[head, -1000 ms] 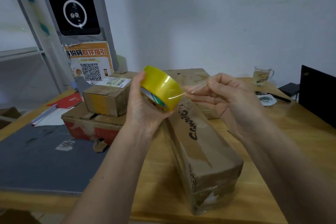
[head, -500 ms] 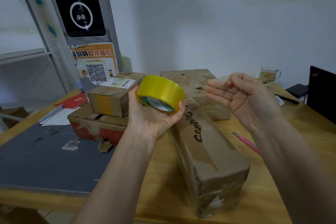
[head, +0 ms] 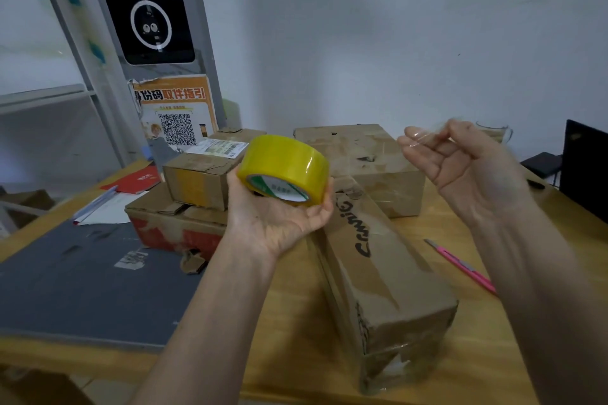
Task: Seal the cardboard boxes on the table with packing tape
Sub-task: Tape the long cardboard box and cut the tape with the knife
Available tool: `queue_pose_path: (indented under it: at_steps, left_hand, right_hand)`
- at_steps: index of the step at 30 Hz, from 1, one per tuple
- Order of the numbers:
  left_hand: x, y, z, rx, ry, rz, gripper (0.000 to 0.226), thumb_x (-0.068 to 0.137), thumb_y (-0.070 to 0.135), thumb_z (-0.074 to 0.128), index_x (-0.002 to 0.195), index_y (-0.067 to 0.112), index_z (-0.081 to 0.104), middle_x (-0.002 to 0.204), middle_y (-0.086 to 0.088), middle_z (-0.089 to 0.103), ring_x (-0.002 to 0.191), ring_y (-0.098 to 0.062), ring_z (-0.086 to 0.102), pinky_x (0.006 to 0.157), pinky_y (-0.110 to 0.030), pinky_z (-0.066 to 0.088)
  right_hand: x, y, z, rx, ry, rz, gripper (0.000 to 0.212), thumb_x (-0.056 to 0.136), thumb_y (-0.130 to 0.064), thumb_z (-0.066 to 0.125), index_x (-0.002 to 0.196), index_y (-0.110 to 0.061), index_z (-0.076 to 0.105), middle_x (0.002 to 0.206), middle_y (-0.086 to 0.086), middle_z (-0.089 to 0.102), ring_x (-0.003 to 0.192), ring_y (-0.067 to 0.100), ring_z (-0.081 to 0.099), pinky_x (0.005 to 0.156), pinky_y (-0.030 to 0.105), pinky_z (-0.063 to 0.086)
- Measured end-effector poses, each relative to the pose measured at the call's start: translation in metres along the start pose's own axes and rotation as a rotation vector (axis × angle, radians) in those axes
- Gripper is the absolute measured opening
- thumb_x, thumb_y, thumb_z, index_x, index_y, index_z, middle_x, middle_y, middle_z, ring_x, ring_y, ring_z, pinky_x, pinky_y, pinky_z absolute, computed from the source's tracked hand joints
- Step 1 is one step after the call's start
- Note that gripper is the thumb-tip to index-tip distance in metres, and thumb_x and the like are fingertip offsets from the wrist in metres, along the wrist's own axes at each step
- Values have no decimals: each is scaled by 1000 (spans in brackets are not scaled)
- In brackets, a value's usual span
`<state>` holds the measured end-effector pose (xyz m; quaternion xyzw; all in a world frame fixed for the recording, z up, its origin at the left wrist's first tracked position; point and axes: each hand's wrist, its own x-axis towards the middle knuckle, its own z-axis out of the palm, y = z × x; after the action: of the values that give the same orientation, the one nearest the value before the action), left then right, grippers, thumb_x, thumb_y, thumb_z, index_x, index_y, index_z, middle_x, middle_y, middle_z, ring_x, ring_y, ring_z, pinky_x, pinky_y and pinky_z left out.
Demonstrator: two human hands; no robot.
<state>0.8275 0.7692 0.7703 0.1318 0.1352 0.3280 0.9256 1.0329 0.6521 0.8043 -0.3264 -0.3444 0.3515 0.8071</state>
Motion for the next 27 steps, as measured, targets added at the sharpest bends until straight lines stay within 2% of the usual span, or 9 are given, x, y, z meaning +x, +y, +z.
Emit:
queue_pose_path:
  at_steps: [4, 7, 10, 14, 17, 19, 21, 24, 27]
  left_hand:
    - [0, 2, -4, -14, -55, 12, 88, 59, 57, 64, 131, 7, 55, 120, -33, 60, 101, -50, 61, 79, -56, 53]
    - [3, 4, -5, -8, -79, 80, 79, 69, 62, 67, 130, 11, 59, 123, -29, 61, 108, -47, 60, 82, -59, 51]
    - [4, 3, -3, 36, -152, 126, 84, 61, 70, 73, 121, 11, 66, 126, -27, 62, 110, -47, 61, 92, -60, 47]
    - [2, 0, 0, 138, -224, 166, 84, 54, 62, 83, 119, 12, 64, 135, -24, 54, 119, -45, 55, 92, -59, 46]
    - [-1, 3, 1, 161, -254, 175, 79, 51, 55, 87, 115, 13, 64, 129, -24, 57, 115, -44, 59, 87, -58, 49]
    - [-3, 6, 3, 186, -217, 182, 79, 53, 52, 85, 118, 15, 62, 128, -23, 58, 111, -43, 61, 84, -58, 51]
    - [-3, 6, 6, 200, -140, 179, 78, 57, 55, 83, 121, 15, 60, 130, -22, 57, 111, -45, 61, 85, -60, 50]
    - [0, 3, 10, 241, -10, 129, 86, 62, 68, 75, 128, 16, 58, 130, -25, 59, 107, -53, 61, 92, -70, 42]
    - [2, -2, 13, 254, 21, 85, 91, 66, 78, 68, 131, 16, 58, 128, -26, 62, 107, -50, 63, 96, -65, 43]
  right_hand:
    - [-3, 0, 6, 155, -75, 109, 27, 99, -13, 40, 73, -10, 49, 101, 26, 70, 102, 37, 68, 83, 45, 57]
    - [-8, 1, 12, 311, -73, 169, 25, 91, -12, 44, 67, -10, 51, 69, 11, 65, 72, 26, 69, 78, 48, 58]
    - [-13, 2, 22, 399, -70, 231, 11, 87, -14, 42, 76, -10, 44, 59, 0, 36, 49, 13, 43, 71, 43, 58]
    - [-17, -1, 34, 249, -84, 265, 16, 90, -21, 33, 89, -10, 44, 61, -1, 30, 49, 12, 29, 48, 28, 47]
    - [-17, -7, 32, 119, -96, 224, 28, 88, -31, 35, 87, -9, 52, 66, 0, 32, 56, 13, 28, 49, 26, 36]
    - [-16, -10, 30, 61, -110, 213, 37, 84, -42, 46, 89, -8, 57, 68, -1, 38, 60, 14, 32, 53, 27, 35]
    - [-16, -7, 32, -102, -109, 192, 44, 76, -48, 59, 93, -7, 63, 68, -2, 45, 60, 12, 38, 52, 24, 36]
    - [-19, 7, 44, -708, -85, 30, 37, 65, -52, 81, 82, -20, 72, 72, -12, 56, 63, 7, 46, 54, 19, 37]
    - [-21, 18, 54, -1186, -157, -41, 32, 65, -49, 81, 80, -22, 71, 76, -8, 65, 68, 1, 56, 60, 22, 42]
